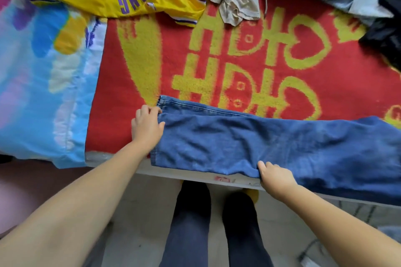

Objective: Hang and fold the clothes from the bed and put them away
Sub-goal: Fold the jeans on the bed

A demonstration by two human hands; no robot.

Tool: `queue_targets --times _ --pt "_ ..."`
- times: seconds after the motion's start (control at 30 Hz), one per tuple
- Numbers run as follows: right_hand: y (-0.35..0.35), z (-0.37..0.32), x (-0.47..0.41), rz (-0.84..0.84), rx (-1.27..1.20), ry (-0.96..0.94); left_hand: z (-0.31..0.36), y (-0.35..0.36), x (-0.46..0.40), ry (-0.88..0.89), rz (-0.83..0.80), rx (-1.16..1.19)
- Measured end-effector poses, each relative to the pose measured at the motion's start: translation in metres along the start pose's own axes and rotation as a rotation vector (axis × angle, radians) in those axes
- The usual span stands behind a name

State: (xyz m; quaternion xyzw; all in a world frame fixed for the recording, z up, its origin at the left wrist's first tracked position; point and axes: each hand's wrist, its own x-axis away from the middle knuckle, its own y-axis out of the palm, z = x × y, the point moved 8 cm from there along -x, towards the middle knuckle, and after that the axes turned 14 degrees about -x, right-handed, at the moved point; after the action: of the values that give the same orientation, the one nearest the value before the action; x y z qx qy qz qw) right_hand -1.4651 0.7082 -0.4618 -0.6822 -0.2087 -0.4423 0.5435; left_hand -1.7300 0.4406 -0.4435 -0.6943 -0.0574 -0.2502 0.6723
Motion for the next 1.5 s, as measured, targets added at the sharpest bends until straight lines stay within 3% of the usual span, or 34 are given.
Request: queue_targets --times 0.07,0.2,0.27,0.43,0.53,0.6,0.7,0.8,0.93,1.03,1.17,1.27,1.33,1.5 --pt "-0.001 -0.004 -0.002 -0.026 -0.011 0.037 0.01 -0.006 -0.013 0.112 -0.023 -0.116" --pt "-0.003 -0.016 -0.007 -0.067 0.005 0.023 0.016 -0.048 -0.042 0.213 0.054 0.277" --pt "-0.003 -0.023 -0.007 -0.067 0.027 0.016 0.02 -0.061 -0.058 0.208 0.095 0.351" --pt "-0.006 -0.029 -0.002 -0.062 -0.029 0.109 -0.013 0.006 -0.061 -0.21 -0.253 0.305" --pt "-0.036 -0.054 0.001 0.254 -0.182 -0.08 -0.019 0.034 -0.032 -0.255 -0.333 0.378" --pt "-0.049 -0.071 0.001 0.337 -0.313 -0.17 -0.011 0.039 -0.017 -0.218 -0.296 0.485" --pt "-0.054 -0.097 -0.015 0.331 -0.329 -0.159 -0.019 0.013 -0.006 -0.196 -0.049 0.613" --pt "-0.048 -0.113 -0.035 0.225 -0.342 -0.136 -0.047 -0.008 -0.001 -0.202 0.142 0.603" --pt "-0.031 -0.132 -0.054 -0.072 -0.281 -0.125 -0.074 0.014 0.002 -0.28 0.034 0.471" --pt "-0.051 -0.145 -0.049 0.014 -0.537 -0.162 -0.066 -0.004 -0.006 -0.228 0.074 0.5" --pt "-0.087 -0.138 -0.041 0.249 -1.317 -0.195 -0.048 -0.03 0.005 -0.124 0.01 0.735" --pt "-0.092 -0.129 -0.05 0.036 -1.751 -0.004 0.002 -0.05 0.031 0.044 -0.299 1.099" --pt "-0.099 -0.125 -0.048 -0.147 -1.981 0.069 0.044 -0.063 0.046 0.175 -0.432 1.146" --pt "-0.134 -0.066 -0.008 -0.335 -2.154 -0.156 0.181 -0.071 0.08 0.415 -0.418 0.997"
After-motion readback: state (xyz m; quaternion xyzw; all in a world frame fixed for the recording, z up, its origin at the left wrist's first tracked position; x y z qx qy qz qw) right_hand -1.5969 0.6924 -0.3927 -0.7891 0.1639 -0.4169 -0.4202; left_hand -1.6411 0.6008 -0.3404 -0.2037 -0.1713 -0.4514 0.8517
